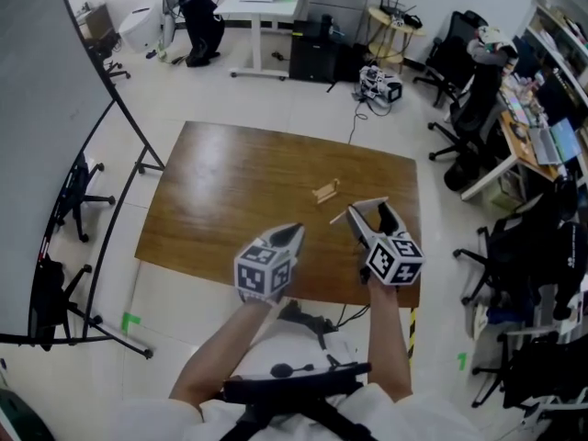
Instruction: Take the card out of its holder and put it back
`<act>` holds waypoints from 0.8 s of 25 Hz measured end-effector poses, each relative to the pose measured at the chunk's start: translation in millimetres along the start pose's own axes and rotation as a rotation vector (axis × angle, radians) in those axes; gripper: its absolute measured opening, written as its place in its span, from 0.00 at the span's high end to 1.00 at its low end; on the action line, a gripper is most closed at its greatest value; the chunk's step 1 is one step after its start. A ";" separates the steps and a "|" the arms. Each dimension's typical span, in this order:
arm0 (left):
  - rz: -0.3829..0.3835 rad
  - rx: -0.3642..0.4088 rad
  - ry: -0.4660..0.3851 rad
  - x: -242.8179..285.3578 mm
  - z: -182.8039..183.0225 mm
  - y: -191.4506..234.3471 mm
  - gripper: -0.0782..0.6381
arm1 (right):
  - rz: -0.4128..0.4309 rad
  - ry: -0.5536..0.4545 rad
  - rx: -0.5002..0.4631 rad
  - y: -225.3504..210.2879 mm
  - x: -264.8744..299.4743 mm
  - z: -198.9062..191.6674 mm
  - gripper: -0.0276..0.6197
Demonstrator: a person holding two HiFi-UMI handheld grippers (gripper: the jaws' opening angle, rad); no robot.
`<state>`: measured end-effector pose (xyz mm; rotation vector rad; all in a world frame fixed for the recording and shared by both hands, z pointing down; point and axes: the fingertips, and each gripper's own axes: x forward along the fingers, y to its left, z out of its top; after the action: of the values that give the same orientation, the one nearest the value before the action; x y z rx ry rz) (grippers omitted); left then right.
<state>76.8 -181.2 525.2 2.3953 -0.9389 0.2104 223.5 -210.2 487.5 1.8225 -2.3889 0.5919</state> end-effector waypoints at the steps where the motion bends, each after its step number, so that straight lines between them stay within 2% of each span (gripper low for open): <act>1: 0.006 -0.004 0.000 1.2 0.2 1.2 0.90 | 0.009 0.003 -0.011 -1.2 5.7 3.0 0.32; 11: 0.066 -0.030 0.015 17.7 4.7 21.7 0.90 | 0.086 0.102 -0.096 -23.7 88.4 14.5 0.32; 20: 0.083 -0.047 0.032 34.4 2.1 35.8 0.90 | 0.135 0.188 -0.044 -40.0 154.8 3.6 0.32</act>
<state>78.4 -223.9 550.6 2.3055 -1.0182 0.2544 217.0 -361.4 539.5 1.5232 -2.3909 0.6835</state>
